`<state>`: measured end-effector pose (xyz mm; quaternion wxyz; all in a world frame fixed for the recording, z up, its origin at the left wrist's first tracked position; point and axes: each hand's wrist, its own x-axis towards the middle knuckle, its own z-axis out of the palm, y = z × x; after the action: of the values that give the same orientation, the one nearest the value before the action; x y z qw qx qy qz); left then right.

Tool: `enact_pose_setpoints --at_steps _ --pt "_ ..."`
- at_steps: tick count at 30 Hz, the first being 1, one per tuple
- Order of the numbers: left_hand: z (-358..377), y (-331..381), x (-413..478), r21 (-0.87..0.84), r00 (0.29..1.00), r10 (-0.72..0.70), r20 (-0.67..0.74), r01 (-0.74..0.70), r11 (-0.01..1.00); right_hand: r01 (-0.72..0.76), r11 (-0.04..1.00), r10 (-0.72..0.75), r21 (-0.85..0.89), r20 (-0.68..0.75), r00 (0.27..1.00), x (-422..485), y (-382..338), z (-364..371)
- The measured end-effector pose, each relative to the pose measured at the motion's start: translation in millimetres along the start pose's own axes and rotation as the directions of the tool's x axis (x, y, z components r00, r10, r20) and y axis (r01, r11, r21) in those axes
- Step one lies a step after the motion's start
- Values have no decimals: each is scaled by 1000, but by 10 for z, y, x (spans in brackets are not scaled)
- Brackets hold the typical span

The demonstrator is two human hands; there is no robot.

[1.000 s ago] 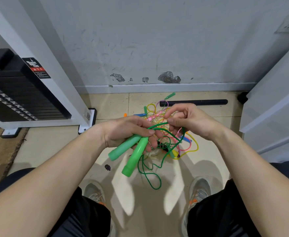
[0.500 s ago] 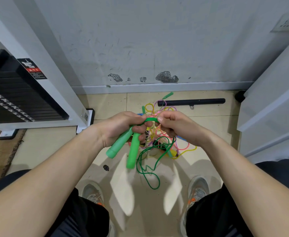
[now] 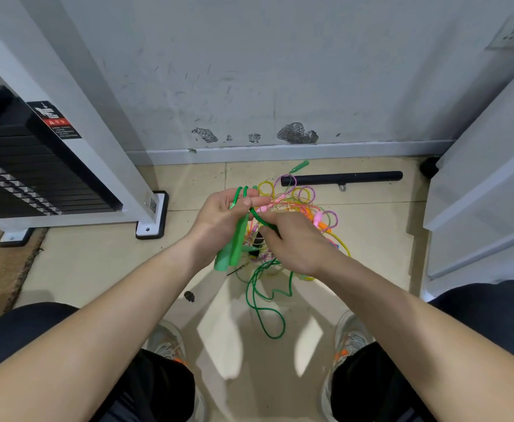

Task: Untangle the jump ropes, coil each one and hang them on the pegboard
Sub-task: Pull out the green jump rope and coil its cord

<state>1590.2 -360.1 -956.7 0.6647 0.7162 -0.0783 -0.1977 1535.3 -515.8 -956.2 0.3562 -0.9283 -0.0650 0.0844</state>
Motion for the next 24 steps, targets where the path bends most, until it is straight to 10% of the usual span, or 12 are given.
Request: enact_pose_setpoints --at_steps 5,10,14,24 --pt "3 -44 -4 486 977 211 -14 -178 855 -91 947 110 307 -47 993 6 -60 -19" --pt "95 -97 -100 507 949 314 22 -282 814 -157 725 184 670 32 982 -6 -88 -67" --pt "168 -71 -139 322 968 246 -52 -217 922 -166 691 201 703 34 979 -9 -151 -27" --pt "-39 9 -32 615 970 227 85 -231 754 -259 715 313 649 34 949 40 -168 -149"
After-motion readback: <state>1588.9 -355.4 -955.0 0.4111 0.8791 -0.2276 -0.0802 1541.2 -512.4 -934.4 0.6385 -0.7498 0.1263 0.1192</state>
